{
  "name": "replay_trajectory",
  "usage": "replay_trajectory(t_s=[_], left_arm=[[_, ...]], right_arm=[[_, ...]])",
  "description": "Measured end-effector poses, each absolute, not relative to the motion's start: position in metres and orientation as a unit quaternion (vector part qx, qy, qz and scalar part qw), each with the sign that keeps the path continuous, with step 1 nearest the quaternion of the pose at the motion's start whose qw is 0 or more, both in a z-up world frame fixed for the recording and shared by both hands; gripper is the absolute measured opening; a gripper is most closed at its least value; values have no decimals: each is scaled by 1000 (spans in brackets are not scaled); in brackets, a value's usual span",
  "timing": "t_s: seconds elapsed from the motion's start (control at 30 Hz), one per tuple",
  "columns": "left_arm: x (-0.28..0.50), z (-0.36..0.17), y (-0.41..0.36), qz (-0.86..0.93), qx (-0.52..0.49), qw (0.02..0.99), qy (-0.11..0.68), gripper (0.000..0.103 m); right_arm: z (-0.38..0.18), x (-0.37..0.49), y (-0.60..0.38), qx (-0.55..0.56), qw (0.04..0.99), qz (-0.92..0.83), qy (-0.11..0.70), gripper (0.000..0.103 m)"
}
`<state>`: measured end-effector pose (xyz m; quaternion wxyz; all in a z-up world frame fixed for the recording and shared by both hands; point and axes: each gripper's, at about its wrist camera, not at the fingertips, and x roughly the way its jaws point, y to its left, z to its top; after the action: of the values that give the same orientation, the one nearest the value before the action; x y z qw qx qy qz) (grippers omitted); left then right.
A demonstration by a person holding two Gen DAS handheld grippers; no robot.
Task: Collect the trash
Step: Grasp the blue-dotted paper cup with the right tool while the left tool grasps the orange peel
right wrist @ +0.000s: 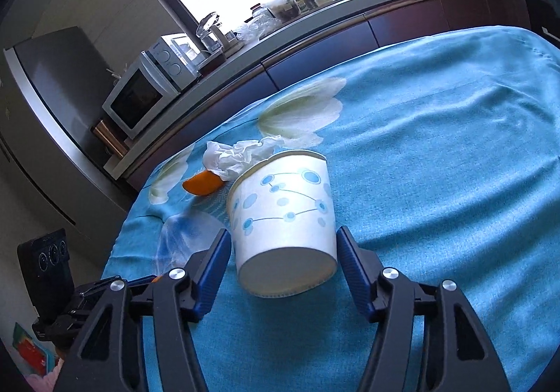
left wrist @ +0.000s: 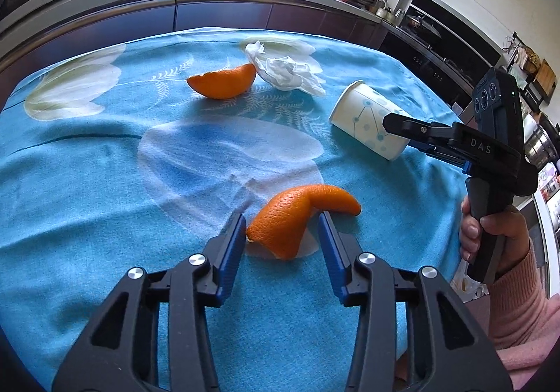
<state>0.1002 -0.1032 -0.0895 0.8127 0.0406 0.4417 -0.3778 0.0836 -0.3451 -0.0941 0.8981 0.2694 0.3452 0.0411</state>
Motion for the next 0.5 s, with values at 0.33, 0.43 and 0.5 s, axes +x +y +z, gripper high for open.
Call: replay_trajectory(t_s=[0.33, 0.43, 0.5], left_arm=[[95, -91, -104, -375, 41, 816, 439, 23], [93, -90, -102, -374, 36, 817, 437, 21], [92, -89, -100, -372, 33, 820, 433, 19]], right_arm=[[-91, 76, -349, 278, 900, 49, 332, 58], [-88, 74, -347, 278, 901, 57, 329, 58], [-85, 73, -344, 276, 902, 63, 326, 58]])
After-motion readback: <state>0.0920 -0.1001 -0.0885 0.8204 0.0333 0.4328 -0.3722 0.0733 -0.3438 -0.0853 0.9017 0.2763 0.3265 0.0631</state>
